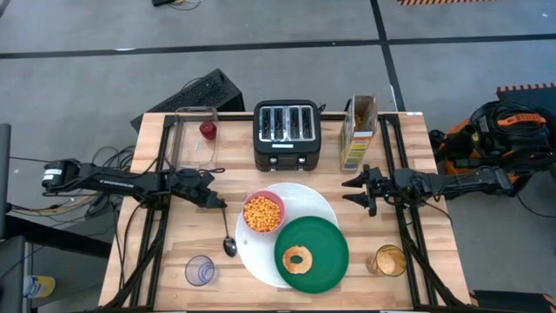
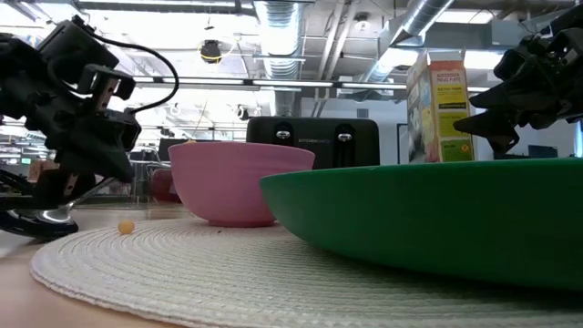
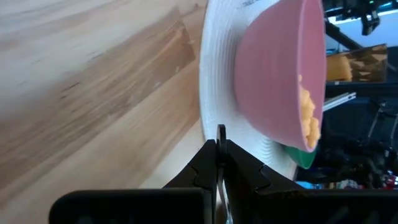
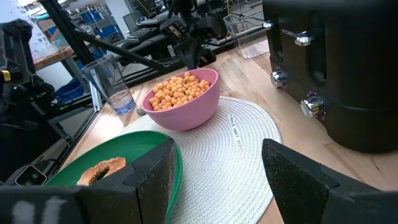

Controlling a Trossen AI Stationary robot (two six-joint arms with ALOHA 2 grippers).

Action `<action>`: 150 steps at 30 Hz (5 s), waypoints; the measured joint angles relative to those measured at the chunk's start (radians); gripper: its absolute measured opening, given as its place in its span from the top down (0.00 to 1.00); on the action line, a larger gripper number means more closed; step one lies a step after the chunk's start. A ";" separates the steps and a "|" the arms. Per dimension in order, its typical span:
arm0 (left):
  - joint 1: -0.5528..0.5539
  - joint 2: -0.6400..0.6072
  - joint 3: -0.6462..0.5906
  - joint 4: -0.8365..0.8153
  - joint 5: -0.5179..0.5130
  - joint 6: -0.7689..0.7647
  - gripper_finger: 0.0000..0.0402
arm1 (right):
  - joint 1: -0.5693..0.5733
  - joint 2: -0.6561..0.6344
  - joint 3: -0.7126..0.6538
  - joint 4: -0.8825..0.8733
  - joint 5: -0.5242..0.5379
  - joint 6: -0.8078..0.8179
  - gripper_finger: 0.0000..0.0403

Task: Arrange a breakfast setting
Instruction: Put the spoon on the left of the pink bowl, then put the apple on the green plate on the top right of the toasted bread

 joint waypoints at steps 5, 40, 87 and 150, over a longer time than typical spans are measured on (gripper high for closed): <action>0.000 0.082 0.000 0.022 0.023 0.011 0.99 | 0.000 0.000 0.000 0.000 0.000 0.000 0.35; 0.000 0.303 0.037 0.317 0.006 0.037 0.99 | 0.000 0.000 0.000 0.000 0.000 0.000 0.35; 0.000 0.305 0.036 0.308 -0.072 0.116 0.84 | 0.000 0.000 0.000 0.000 0.000 0.000 0.35; 0.221 -0.002 0.808 -0.966 -0.800 -0.031 0.56 | 0.000 0.000 0.000 0.000 0.000 0.000 0.35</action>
